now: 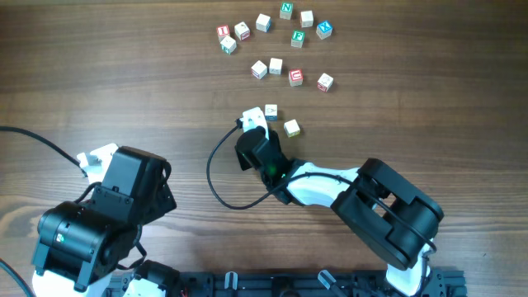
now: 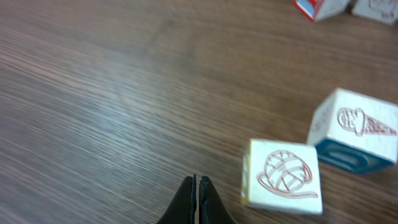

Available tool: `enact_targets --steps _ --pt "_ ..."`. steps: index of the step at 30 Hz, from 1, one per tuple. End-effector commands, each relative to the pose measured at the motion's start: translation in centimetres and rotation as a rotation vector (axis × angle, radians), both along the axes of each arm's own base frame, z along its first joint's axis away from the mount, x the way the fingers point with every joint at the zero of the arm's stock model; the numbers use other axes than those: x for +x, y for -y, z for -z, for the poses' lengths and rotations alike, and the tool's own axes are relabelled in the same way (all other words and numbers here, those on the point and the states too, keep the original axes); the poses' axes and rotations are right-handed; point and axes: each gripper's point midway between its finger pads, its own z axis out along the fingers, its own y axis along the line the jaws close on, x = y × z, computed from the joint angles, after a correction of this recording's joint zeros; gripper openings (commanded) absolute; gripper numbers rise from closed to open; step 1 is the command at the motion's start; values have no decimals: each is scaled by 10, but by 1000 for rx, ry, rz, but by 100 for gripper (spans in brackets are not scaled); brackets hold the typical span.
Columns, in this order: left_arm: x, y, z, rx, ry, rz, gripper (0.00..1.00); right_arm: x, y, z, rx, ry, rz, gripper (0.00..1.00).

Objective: Form a circle

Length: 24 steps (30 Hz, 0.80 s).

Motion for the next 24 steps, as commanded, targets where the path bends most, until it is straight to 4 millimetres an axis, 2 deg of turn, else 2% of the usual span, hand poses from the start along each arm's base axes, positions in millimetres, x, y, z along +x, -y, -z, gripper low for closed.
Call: enact_targets --steps 1,24 --pt "-1 -1 1 -6 4 -20 100 8 5 -1 -20 28 52 5" --pt "-1 -1 1 -6 4 -20 100 12 10 -4 -33 52 84 5"
